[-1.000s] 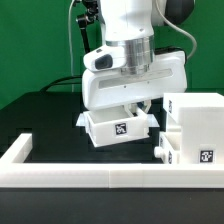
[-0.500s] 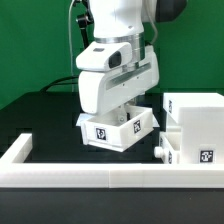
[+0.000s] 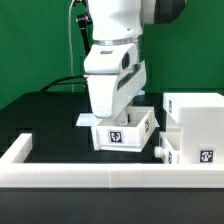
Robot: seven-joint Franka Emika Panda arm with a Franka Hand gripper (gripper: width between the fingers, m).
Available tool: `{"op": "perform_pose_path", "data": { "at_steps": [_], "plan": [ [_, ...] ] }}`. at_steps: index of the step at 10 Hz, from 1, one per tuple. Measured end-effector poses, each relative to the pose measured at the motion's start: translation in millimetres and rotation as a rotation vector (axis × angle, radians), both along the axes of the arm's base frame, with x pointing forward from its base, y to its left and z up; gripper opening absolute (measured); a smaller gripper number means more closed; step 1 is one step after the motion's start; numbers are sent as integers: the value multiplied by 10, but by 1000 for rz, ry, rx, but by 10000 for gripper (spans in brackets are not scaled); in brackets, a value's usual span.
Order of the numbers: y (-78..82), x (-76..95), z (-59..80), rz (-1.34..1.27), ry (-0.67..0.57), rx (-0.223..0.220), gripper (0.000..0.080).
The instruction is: Assemble drawer
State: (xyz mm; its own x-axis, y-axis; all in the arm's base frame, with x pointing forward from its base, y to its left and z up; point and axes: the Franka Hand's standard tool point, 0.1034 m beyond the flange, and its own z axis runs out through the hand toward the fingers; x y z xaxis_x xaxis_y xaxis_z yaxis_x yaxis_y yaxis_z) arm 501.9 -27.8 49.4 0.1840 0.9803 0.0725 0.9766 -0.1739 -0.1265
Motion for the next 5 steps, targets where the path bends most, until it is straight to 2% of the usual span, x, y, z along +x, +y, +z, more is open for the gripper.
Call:
{"op": "perform_pose_path", "data": {
  "at_steps": [3,5],
  "plan": [
    [-50,94,43,232,-32,-23,44],
    [-48,105,29,218,-54,-26,44]
  ]
}}
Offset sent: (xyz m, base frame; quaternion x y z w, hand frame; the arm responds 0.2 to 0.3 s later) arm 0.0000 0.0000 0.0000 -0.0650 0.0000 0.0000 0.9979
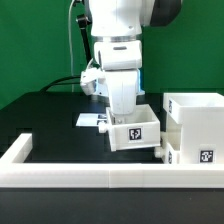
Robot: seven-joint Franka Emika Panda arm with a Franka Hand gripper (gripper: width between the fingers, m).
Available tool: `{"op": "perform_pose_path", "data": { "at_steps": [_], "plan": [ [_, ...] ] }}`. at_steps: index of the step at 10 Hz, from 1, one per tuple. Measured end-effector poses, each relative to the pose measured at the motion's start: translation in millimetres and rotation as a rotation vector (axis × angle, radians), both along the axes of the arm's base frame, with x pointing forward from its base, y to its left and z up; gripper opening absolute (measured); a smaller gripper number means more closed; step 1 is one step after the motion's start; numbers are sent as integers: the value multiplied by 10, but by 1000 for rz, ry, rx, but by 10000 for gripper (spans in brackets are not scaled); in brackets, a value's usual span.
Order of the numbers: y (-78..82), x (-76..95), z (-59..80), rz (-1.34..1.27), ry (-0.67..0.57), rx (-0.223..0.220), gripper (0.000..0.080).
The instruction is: Assemble drawer
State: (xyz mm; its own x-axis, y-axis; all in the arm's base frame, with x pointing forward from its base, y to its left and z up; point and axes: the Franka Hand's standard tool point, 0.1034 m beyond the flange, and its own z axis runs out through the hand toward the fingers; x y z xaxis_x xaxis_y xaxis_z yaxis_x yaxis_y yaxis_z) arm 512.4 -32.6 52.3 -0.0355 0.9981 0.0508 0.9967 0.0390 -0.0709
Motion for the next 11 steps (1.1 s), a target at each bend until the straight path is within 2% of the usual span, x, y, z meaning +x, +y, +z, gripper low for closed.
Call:
{"op": "perform_pose_path", "data": {
  "at_steps": [5,11],
  "plan": [
    [40,207,75,4,-91,-2,44],
    [60,209,28,-19,-115,1,44]
  ]
}}
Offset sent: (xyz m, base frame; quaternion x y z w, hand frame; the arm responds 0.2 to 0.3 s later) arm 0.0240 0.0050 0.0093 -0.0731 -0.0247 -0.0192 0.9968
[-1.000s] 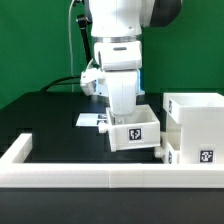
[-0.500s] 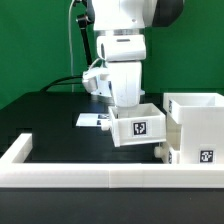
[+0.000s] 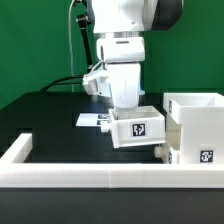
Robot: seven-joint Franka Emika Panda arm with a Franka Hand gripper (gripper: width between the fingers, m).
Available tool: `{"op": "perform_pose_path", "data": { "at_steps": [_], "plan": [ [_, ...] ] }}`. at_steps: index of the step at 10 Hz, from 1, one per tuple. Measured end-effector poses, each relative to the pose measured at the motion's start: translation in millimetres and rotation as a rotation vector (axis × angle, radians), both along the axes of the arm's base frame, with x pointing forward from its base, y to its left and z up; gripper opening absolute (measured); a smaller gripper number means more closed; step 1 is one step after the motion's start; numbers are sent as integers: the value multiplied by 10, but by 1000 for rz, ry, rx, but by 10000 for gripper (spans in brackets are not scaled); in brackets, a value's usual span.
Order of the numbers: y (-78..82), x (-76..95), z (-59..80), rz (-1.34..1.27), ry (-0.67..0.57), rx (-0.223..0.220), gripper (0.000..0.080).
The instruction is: Assemble drawer
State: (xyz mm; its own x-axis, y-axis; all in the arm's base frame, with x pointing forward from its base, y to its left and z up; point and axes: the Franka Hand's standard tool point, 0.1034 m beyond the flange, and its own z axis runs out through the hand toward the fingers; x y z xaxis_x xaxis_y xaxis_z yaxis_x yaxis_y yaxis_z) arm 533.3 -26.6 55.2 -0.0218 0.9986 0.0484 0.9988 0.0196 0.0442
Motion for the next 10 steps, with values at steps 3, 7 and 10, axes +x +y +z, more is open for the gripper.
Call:
{"op": "perform_pose_path", "data": {
  "at_steps": [3,7,10],
  "plan": [
    [88,35,-13,-27,1,4,44],
    [90,-2,-26,-27,24,4,44],
    [129,11,-29,-31,54,5,44]
  ]
}}
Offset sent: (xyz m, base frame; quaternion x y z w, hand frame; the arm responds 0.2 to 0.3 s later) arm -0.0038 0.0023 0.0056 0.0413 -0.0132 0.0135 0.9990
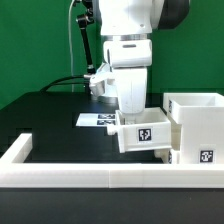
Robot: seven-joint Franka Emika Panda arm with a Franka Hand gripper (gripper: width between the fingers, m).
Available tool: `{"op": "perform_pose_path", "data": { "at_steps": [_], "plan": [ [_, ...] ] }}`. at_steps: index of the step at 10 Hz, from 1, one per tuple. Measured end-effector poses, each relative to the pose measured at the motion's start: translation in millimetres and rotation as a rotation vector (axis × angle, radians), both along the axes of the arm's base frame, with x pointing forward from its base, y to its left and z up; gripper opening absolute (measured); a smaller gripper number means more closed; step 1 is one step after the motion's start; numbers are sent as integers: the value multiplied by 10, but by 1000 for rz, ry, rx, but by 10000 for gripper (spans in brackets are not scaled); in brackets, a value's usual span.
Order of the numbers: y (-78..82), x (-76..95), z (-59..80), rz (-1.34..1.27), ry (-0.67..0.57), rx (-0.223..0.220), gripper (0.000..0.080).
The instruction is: Assemble drawer
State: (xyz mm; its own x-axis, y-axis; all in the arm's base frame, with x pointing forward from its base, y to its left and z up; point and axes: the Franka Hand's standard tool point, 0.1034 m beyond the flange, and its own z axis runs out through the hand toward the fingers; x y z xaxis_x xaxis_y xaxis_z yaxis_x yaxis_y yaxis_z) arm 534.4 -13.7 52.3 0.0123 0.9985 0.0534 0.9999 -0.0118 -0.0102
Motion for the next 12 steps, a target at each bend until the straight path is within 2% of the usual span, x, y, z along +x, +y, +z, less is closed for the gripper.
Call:
{"op": "perform_pose_path", "data": {
  "at_steps": [6,9,12],
  "plan": [
    [85,34,-16,-6,1,7,44],
    [144,125,-14,-3,3,9,44],
    [182,117,-20,-24,11,8,44]
  ]
}}
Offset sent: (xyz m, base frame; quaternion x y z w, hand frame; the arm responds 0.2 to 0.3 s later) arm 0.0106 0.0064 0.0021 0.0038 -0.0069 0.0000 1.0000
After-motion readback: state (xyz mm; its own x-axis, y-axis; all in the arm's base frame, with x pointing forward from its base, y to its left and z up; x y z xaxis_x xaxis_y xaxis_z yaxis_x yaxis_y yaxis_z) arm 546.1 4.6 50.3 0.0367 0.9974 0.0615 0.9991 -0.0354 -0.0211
